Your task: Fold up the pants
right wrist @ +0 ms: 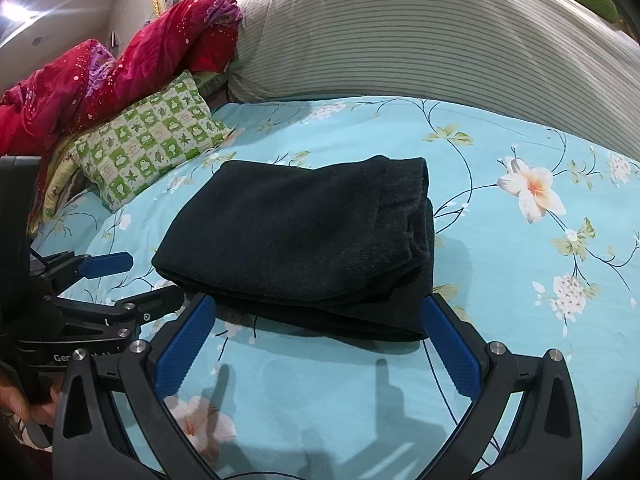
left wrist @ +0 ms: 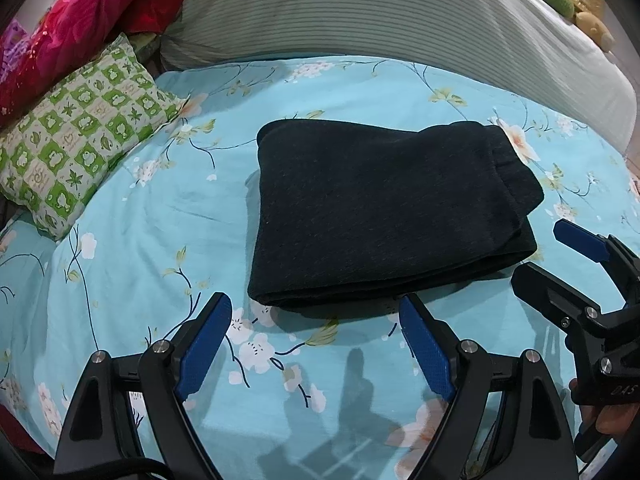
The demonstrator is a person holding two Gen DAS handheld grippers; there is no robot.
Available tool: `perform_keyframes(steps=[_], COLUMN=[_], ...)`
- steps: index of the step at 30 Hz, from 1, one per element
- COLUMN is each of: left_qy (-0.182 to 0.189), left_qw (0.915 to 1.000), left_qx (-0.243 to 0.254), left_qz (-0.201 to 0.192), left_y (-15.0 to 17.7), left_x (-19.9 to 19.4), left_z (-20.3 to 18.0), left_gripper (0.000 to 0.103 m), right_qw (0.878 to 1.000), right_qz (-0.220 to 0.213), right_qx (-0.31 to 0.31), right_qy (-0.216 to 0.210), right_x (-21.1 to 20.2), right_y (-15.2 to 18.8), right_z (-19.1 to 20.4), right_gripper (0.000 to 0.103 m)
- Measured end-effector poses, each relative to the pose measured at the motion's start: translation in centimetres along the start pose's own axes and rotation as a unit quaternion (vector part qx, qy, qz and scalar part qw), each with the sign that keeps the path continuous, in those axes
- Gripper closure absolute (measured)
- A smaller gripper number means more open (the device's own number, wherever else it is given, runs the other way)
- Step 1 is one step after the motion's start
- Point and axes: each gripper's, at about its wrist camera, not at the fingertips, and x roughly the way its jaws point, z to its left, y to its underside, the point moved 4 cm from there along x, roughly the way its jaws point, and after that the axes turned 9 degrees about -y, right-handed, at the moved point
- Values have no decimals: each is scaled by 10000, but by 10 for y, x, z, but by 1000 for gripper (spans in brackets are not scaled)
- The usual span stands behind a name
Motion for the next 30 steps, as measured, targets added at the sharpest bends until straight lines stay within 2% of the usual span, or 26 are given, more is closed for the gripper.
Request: perform_keyframes(steps=[30], left_qy=[73], left_qw=[9999], left_qx=[-80], left_qz=[-91], left_y=[-9], left_x=[-12], left_z=[0], left_gripper=[16], right_qw=[9999], right_qz=[-135], right_qx=[-34], right_qy=[-30], right_x=[-10], right_y=[-15], right_z=[-1], right_gripper=[1])
